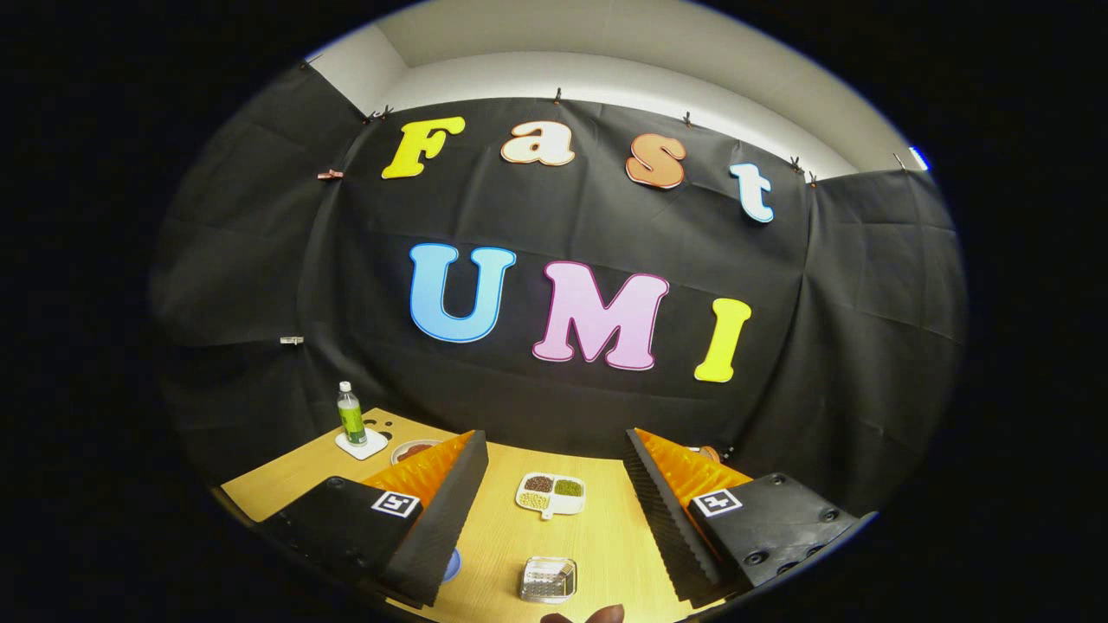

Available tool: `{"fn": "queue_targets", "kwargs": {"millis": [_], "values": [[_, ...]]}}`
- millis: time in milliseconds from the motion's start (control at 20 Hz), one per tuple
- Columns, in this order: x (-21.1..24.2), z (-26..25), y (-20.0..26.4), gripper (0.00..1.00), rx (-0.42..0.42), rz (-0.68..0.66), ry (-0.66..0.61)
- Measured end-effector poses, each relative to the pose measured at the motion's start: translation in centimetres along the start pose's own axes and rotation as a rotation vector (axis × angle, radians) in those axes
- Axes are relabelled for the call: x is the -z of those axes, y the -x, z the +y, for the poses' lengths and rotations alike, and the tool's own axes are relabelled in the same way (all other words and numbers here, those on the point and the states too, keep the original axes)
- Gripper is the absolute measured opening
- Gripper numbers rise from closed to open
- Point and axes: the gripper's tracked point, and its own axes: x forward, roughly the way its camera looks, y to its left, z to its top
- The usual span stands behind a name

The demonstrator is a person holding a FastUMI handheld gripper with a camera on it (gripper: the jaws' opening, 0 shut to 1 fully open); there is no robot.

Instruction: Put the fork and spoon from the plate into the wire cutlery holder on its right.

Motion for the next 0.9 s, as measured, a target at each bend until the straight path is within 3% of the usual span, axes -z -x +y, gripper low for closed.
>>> {"fn": "queue_targets", "kwargs": {"millis": [150, 550, 700, 900], "values": [[2.1, 3.4, -0.2, 0.98, -0.081, 0.094, -0.049], [16.0, 14.6, 1.6, 0.99, -0.288, 0.611, -0.092], [20.3, 17.8, 2.0, 0.98, -0.322, 0.727, -0.076], [26.1, 20.5, 1.7, 0.88, -0.346, 0.856, -0.027]]}}
